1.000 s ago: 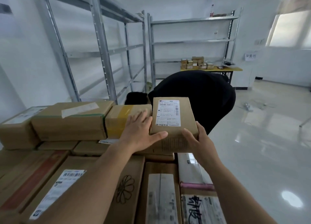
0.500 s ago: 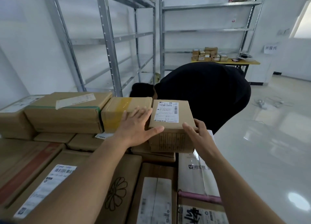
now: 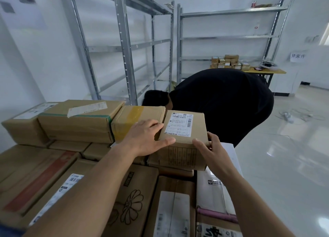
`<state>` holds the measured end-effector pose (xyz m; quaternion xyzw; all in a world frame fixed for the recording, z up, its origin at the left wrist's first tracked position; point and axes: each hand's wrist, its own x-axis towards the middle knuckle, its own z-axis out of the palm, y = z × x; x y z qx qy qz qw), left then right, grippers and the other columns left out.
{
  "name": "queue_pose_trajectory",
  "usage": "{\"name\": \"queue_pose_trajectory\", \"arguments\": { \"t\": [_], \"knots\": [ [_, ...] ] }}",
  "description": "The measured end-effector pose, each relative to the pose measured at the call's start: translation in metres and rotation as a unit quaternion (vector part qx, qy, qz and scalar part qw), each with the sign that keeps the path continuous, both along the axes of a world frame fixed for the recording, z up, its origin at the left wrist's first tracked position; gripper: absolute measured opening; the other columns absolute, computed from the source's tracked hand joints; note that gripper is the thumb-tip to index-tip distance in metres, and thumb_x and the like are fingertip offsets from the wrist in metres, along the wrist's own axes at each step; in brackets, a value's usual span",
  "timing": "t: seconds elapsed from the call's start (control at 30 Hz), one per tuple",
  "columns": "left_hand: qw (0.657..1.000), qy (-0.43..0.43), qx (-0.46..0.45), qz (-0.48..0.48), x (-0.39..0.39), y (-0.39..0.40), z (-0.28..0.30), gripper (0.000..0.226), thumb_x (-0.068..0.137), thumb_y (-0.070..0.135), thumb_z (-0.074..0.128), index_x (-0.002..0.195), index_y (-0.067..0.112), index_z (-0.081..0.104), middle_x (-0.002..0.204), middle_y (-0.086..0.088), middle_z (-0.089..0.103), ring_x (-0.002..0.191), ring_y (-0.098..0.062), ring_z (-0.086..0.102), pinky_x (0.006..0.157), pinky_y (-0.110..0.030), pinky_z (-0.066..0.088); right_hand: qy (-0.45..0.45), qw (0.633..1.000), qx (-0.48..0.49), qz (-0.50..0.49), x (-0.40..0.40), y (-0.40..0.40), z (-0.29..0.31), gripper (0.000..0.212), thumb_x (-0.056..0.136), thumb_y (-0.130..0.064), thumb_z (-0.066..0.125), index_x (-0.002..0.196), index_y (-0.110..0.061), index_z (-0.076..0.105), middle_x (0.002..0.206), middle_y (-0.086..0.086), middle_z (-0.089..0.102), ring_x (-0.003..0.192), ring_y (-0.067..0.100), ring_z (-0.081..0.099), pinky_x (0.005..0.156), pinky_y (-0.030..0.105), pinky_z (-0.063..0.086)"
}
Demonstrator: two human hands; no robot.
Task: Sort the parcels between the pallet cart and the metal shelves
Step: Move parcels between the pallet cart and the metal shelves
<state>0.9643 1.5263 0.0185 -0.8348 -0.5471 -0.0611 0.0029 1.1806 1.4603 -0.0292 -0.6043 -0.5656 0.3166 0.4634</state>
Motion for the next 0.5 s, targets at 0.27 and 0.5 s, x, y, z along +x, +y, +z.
{"name": "queue_pose_trajectory", "arguments": {
  "t": [0.27,0.5],
  "knots": [
    [1.0,-0.021,-0.006,0.007,0.002,-0.013,0.0,0.106,0.063,0.089,0.001,0.149,0.03,0.014,0.157,0.003,0.012,0.144,-0.016,0.008,0.117,-0.045,0.008,-0.058,0.998,-0.003,-0.028,0.001,-0.002,0.011,0.071,0.088,-0.054,0.052,0.145,-0.017,0.03,0.135,0.005,0.049,0.12,0.023,0.05,0.084,0.032,0.049],
    [0.99,-0.111,0.078,0.049,-0.01,-0.052,-0.013,0.072,0.087,0.067,0.028,0.148,0.028,0.02,0.156,0.004,0.016,0.143,-0.012,0.009,0.117,-0.041,0.009,-0.278,0.945,0.134,-0.112,-0.021,-0.028,0.032,0.056,0.091,-0.04,0.054,0.14,-0.017,0.041,0.144,0.004,0.039,0.129,0.019,0.032,0.097,0.035,0.036]
  ]
}}
